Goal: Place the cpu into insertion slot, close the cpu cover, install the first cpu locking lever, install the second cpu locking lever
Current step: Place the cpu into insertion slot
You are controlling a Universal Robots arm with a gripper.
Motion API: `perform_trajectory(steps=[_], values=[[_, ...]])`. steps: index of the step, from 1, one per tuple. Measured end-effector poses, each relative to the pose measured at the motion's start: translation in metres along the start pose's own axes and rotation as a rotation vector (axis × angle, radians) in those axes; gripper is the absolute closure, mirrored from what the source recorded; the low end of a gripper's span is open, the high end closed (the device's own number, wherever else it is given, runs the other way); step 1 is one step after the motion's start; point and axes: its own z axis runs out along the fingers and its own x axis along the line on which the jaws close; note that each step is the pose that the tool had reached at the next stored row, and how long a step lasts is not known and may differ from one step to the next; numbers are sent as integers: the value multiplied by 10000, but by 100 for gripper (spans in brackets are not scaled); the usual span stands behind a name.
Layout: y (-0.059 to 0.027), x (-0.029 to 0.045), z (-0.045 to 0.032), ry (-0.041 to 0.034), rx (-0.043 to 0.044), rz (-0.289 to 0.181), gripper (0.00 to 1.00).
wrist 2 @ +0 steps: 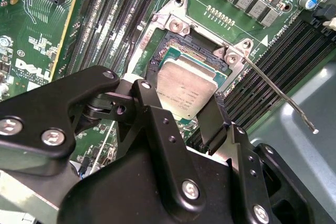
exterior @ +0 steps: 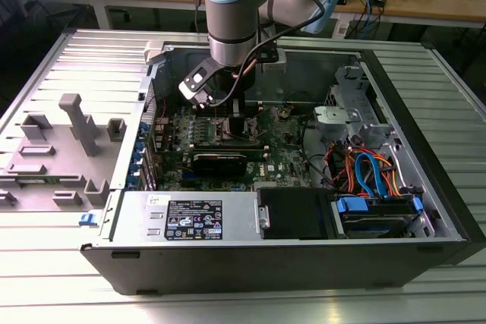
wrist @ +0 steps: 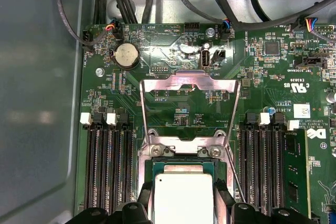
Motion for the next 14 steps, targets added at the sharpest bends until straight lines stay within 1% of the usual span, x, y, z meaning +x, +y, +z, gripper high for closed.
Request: perform_trajectory(steps=[2,5,6,14], values=[[0,0,3,-1,-1,-1,45],[-1,0,13,-59,0,-4,45],[-5,-1,16,-64,2,-4,45],[-14,-7,48,-63,0,-3,45]])
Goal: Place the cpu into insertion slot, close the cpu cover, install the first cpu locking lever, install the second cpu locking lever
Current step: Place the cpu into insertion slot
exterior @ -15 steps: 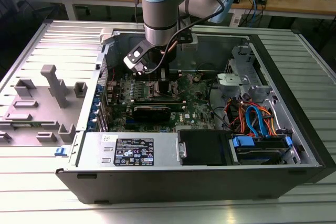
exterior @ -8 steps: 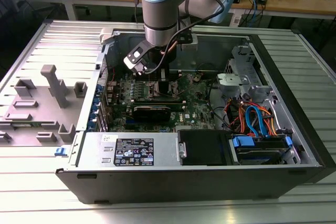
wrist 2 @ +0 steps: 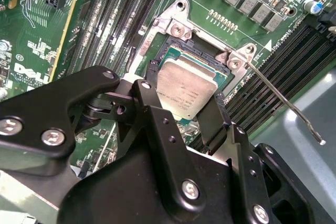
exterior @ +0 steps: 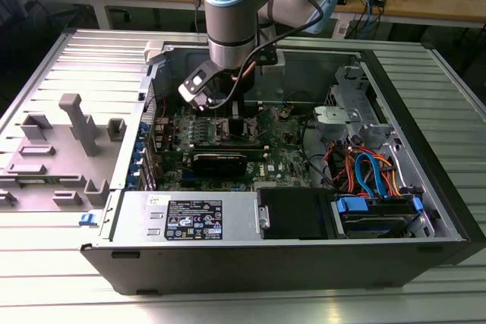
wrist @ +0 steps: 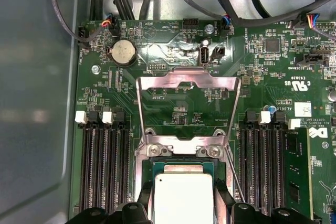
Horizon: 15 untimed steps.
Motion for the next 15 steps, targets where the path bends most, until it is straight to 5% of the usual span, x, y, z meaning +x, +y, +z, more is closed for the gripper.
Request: perform_trajectory(steps=[15], values=[[-15,-11,33,-8,0,10,45]])
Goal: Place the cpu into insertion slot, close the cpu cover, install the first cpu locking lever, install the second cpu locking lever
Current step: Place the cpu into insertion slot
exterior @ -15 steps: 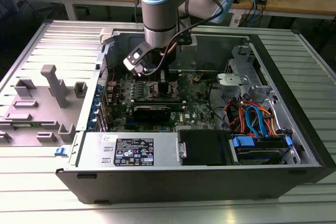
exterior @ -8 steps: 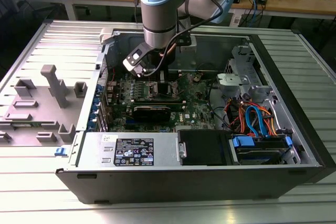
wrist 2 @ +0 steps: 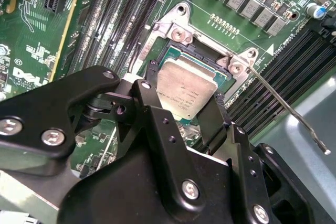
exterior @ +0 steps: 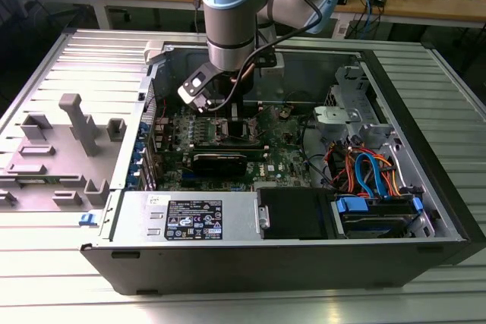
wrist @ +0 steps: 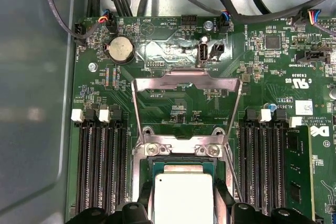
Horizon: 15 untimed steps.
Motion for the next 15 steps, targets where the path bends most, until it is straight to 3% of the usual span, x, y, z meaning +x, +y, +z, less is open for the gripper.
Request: perform_trajectory(steps=[15], values=[[2,-3,5,-2,0,27,45]])
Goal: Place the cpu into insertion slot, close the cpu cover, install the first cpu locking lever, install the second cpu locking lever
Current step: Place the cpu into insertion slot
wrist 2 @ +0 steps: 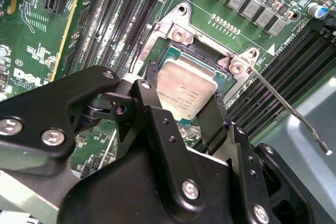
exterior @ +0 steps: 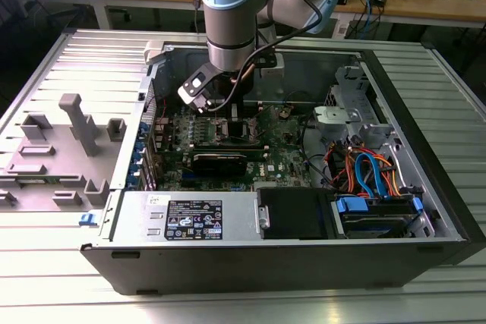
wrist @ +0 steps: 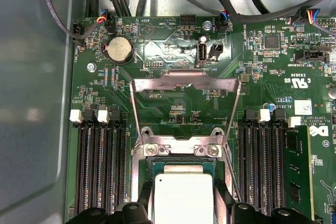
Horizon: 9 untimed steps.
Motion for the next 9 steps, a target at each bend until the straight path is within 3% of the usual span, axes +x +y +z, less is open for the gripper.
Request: perform_trajectory(steps=[7,9], values=[[1,1,-5,-2,-3,11,45],[0,0,-7,-34,0,29,45]])
